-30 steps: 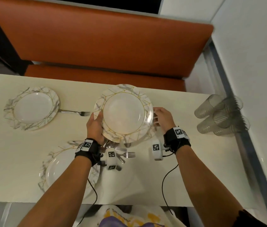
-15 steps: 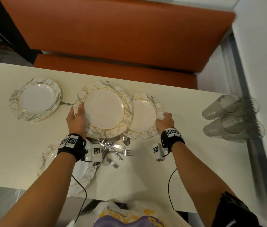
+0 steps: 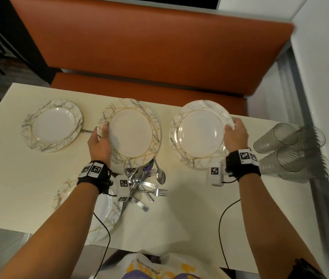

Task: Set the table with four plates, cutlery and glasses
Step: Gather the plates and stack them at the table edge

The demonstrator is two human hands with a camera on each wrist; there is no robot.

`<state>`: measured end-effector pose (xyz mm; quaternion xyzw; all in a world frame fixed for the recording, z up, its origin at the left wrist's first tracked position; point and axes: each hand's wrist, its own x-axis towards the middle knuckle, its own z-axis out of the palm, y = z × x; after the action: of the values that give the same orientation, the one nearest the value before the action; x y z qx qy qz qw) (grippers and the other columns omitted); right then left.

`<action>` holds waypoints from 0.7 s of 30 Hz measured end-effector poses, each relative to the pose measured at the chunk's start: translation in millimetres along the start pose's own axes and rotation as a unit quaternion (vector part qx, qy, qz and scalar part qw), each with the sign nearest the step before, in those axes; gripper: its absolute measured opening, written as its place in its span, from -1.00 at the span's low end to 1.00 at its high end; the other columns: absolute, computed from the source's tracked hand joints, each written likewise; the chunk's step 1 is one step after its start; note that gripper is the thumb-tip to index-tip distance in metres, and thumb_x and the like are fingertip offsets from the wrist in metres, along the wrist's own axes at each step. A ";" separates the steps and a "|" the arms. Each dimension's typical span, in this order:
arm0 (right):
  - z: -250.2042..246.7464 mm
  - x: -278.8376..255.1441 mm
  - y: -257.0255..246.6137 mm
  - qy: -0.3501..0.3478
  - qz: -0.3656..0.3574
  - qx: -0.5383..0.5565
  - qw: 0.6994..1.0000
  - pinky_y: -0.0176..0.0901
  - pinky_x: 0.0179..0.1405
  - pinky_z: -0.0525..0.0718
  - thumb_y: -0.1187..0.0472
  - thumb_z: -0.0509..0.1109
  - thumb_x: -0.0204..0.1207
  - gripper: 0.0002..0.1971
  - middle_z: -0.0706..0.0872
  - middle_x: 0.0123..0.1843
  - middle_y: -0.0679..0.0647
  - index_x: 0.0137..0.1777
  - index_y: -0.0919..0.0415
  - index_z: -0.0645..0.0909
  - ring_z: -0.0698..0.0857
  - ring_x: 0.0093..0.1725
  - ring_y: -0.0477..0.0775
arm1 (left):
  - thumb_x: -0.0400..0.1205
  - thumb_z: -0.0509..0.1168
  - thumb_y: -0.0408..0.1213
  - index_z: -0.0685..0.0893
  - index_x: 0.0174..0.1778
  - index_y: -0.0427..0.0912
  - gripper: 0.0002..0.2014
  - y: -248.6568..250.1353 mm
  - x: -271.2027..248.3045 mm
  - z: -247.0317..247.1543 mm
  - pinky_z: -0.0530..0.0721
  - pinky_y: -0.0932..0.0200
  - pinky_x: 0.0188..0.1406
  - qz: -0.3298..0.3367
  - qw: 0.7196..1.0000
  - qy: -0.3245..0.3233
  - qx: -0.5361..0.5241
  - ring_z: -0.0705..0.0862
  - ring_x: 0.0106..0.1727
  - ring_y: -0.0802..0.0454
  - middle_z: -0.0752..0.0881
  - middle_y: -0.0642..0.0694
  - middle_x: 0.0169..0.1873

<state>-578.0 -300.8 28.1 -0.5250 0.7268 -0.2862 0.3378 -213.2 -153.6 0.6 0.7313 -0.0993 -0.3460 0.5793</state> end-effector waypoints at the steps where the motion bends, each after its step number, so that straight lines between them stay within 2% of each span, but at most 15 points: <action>1: -5.3 4.2 -4.6 -0.003 -0.020 0.008 1.000 -0.12 0.03 0.51 0.28 0.18 0.69 -0.71 0.66 0.11 0.04 0.34 0.15 0.59 0.61 0.06 0.10 | 0.62 0.38 0.27 0.58 0.61 -0.11 -0.27 1.7 -3.2 3.4 0.56 -0.06 0.60 0.003 1.000 -0.013 -0.002 0.62 0.52 0.00 0.66 -0.05 0.51; 3: -9.1 10.7 -11.5 -0.028 -0.040 0.024 0.999 -0.09 0.03 0.58 0.26 0.20 0.67 -0.69 0.69 0.13 0.05 0.35 0.12 0.60 0.64 0.08 0.11 | 0.75 0.34 0.10 0.59 0.58 -0.14 -0.45 -2.0 -6.4 9.2 0.55 0.06 0.54 -0.005 0.999 -0.033 -0.003 0.64 0.42 0.08 0.67 0.04 0.42; 4: -7.3 12.4 -13.5 -0.048 -0.040 0.036 0.997 -0.09 0.03 0.61 0.27 0.21 0.66 -0.69 0.70 0.14 0.06 0.35 0.12 0.60 0.65 0.09 0.11 | 0.76 0.35 0.06 0.55 0.61 -0.15 -0.45 -3.1 -8.9 13.0 0.53 0.07 0.52 -0.019 0.999 -0.040 -0.008 0.63 0.38 0.09 0.65 0.07 0.38; 8: 13.0 1.3 -14.0 -0.132 -0.017 0.077 0.988 -0.20 0.01 0.61 0.30 0.23 0.65 -0.66 0.73 0.19 0.05 0.38 0.17 0.62 0.70 0.12 0.06 | 0.69 0.39 0.07 0.63 0.54 -0.09 -0.47 -7.6 -18.9 27.5 0.60 -0.17 0.49 -0.087 0.992 -0.077 -0.053 0.71 0.38 -0.10 0.78 -0.02 0.31; 12: 36.9 -18.8 -8.7 -0.163 0.007 0.070 0.984 0.12 0.15 0.70 0.19 0.22 0.64 -0.68 0.74 0.18 0.10 0.34 0.10 0.61 0.72 0.18 0.25 | 0.41 0.49 0.32 0.61 0.57 0.04 -0.19 -24.1 -14.2 28.8 0.49 -0.42 0.55 -0.169 0.975 -0.103 -0.097 0.63 0.51 -0.25 0.73 -0.11 0.44; 15: 54.9 -39.2 -8.5 -0.176 0.019 0.060 0.982 0.07 0.17 0.71 0.20 0.17 0.69 -0.61 0.68 0.29 0.06 0.49 0.04 0.49 0.70 0.22 0.19 | 0.41 0.44 0.35 0.55 0.61 0.12 -0.18 -31.3 -8.0 25.3 0.41 -0.53 0.55 -0.208 0.969 -0.103 -0.087 0.54 0.58 -0.28 0.62 -0.12 0.55; 17: 65.1 -51.1 -7.5 -0.180 0.016 0.051 0.982 0.16 0.28 0.71 0.16 0.17 0.69 -0.56 0.66 0.38 0.05 0.56 -0.06 0.40 0.70 0.28 0.21 | 0.43 0.43 0.28 0.69 0.42 0.06 -0.34 -23.9 -16.0 23.0 0.49 -0.45 0.47 -0.203 0.969 -0.109 -0.089 0.57 0.48 -0.26 0.64 -0.14 0.48; 18: 69.8 -56.7 -7.9 -0.182 0.013 0.049 0.982 0.17 0.35 0.69 0.15 0.18 0.69 -0.54 0.64 0.43 0.05 0.58 -0.08 0.38 0.68 0.33 0.21 | 0.47 0.42 0.22 0.78 0.20 0.00 -0.52 -23.8 -16.2 22.2 0.59 -0.30 0.33 -0.188 0.972 -0.102 -0.094 0.63 0.32 -0.21 0.71 -0.16 0.30; 19: 74.1 -61.6 -8.7 -0.182 0.010 0.046 0.982 0.15 0.41 0.64 0.16 0.18 0.70 -0.53 0.61 0.48 0.05 0.60 -0.08 0.37 0.64 0.41 0.21 | 0.50 0.40 0.15 0.78 -0.03 -0.04 -0.66 -20.9 -20.1 21.8 0.62 -0.15 0.16 -0.166 0.977 -0.096 -0.094 0.65 0.12 -0.16 0.73 -0.18 0.09; 20: 78.1 -66.3 -10.0 -0.180 0.009 0.041 0.983 0.12 0.46 0.60 0.18 0.17 0.73 -0.53 0.57 0.54 0.07 0.63 -0.05 0.36 0.59 0.48 0.19 | 0.52 0.39 0.10 0.70 -0.12 -0.07 -0.70 -19.4 -23.2 20.5 0.63 -0.11 0.13 -0.154 0.980 -0.084 -0.090 0.67 0.03 -0.16 0.72 -0.22 -0.02; 21: 82.0 -70.7 -11.7 -0.175 0.009 0.034 0.984 0.10 0.50 0.55 0.20 0.17 0.76 -0.53 0.52 0.59 0.09 0.65 -0.01 0.36 0.53 0.54 0.20 | 0.57 0.37 0.07 0.62 -0.07 -0.10 -0.71 -18.9 -27.6 20.0 0.63 -0.17 0.28 -0.137 0.985 -0.073 -0.079 0.70 0.15 -0.22 0.74 -0.27 0.06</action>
<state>-490.9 -241.5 0.8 -0.5483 0.6511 -0.2117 0.4803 -250.9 -148.3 -7.7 0.6629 -0.0130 -0.4813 0.5733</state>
